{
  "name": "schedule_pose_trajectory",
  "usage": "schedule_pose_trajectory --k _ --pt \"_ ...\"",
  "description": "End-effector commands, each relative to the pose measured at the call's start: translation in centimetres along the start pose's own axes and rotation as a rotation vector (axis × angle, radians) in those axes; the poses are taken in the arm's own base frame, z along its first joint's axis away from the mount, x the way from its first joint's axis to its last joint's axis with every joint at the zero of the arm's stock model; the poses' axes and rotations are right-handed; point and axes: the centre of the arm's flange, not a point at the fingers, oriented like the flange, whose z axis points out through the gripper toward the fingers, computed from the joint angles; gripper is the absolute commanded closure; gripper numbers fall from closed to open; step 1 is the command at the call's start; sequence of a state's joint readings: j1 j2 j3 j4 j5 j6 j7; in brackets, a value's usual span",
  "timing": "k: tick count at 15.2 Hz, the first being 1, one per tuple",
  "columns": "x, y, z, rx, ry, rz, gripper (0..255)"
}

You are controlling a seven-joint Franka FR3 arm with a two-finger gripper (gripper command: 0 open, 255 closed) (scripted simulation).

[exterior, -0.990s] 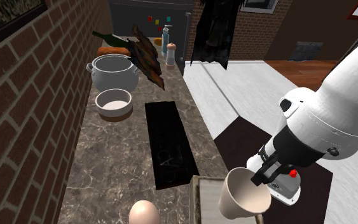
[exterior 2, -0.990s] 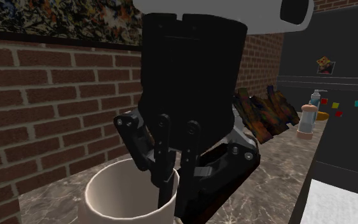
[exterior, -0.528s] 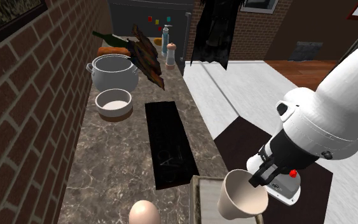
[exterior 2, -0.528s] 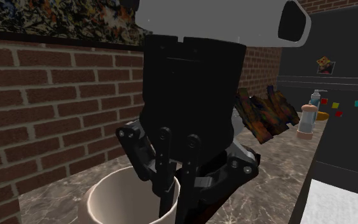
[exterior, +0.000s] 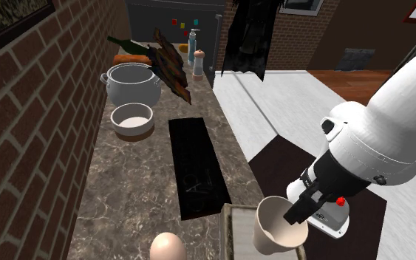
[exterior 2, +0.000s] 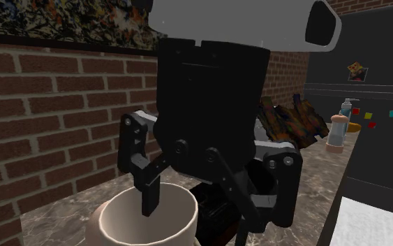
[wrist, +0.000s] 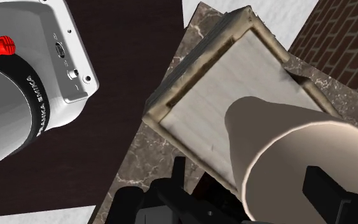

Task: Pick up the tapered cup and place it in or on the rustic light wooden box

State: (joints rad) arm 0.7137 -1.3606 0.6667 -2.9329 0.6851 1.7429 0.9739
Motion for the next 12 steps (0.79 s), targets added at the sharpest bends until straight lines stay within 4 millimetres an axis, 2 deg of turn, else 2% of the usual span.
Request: schedule_pose_trajectory --k 1,4,12 --pt "0.0 0.0 -1.3 0.000 0.000 0.000 0" --pt "0.0 0.0 -5.0 0.000 0.000 0.000 0" --pt "0.0 0.0 -5.0 0.000 0.000 0.000 0"
